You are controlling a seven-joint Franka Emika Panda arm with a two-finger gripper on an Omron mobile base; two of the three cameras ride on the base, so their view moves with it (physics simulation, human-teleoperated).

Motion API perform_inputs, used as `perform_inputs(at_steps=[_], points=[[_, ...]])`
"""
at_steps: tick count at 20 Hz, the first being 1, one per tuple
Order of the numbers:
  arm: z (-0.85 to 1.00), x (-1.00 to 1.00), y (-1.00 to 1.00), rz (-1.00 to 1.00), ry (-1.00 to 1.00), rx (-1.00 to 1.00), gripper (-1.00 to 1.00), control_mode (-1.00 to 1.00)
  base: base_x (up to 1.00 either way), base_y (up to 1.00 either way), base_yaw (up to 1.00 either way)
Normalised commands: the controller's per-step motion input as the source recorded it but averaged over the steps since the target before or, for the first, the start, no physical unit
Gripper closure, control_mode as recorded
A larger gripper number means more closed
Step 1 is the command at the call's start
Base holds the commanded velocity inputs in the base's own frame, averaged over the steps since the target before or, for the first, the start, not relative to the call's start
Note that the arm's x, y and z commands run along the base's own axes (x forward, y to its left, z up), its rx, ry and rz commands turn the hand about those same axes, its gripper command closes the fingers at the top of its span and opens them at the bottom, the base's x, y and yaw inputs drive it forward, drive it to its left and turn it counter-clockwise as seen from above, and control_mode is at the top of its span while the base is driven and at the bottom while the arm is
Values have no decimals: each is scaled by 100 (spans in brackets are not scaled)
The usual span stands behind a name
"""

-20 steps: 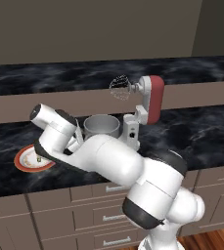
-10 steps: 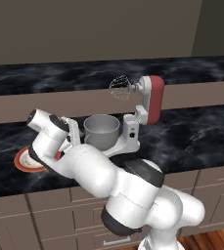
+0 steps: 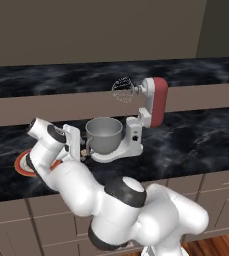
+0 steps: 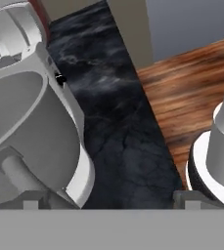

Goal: Add butter and sugar cubes to the stand mixer bowl and then turn on the stand mixer to begin making frosting.

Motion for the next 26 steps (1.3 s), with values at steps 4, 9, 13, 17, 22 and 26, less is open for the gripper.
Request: perform_inputs(at_steps=[4, 9, 13, 17, 22, 26], points=[[-32, 44, 22, -15, -7, 0, -100, -100, 0, 0, 0], [-32, 47, 28, -14, -7, 0, -100, -100, 0, 0, 0], [-26, 52, 26, -14, -7, 0, -100, -100, 0, 0, 0], [-33, 55, 18, -14, -4, -1, -100, -100, 0, 0, 0], [-34, 24, 2, -15, -2, -4, -100, -100, 0, 0, 0], [-33, 17, 0, -17, 0, -5, -100, -100, 0, 0, 0]])
